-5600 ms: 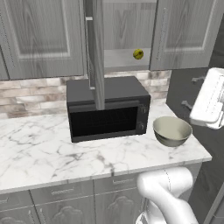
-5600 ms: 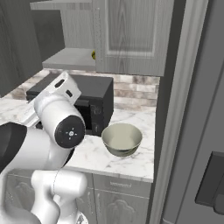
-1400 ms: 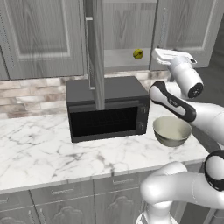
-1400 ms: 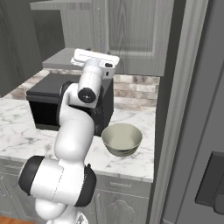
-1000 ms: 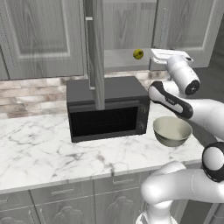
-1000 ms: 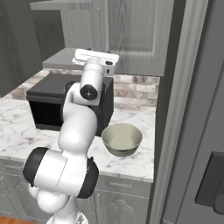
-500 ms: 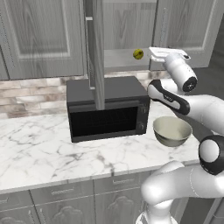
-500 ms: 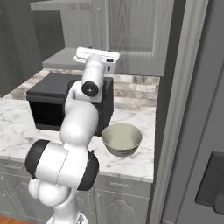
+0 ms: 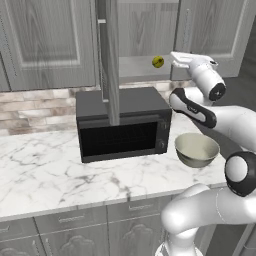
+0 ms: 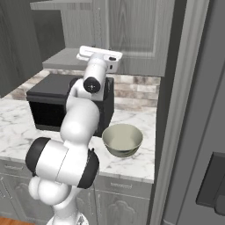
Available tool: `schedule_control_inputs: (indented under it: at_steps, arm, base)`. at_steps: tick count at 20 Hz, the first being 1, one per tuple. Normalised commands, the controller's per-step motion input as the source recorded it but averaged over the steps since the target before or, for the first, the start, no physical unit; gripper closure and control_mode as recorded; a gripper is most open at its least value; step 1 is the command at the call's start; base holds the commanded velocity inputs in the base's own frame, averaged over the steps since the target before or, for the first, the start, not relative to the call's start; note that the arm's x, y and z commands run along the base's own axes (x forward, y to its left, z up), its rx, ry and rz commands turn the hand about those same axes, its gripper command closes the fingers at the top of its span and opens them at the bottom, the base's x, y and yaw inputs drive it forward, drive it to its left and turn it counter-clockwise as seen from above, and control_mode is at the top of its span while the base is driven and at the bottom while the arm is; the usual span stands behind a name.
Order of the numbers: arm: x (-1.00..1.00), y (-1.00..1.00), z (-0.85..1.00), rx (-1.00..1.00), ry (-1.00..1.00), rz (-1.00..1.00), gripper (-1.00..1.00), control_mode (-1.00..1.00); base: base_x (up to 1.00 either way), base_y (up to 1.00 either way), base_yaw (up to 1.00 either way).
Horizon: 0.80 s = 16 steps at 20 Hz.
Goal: Open the cabinet. Pick the pear and orange from the cabinet and place them into the bowl. Then close the cabinet.
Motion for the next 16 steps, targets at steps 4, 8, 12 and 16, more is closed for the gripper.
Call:
schedule_control_inputs:
  at_steps: [4,8,12,16]
  arm:
    - [0.39,0.05,-0.06,0.0,0.05,0.0,1.0,-1.0]
    - [0.0,0.0,0.0,0.0,0.0,0.0,1.0,-1.0]
    - [0.0,0.0,0.0,0.0,0.0,0.0,1.0,-1.0]
    - [0.0,0.0,0.0,0.0,0.0,0.0,1.0,-1.0]
  base:
    - [0.0,0.0,0.0]
    - [0.0,0.0,0.0]
    - [0.0,0.0,0.0]
    - [0.0,0.0,0.0]
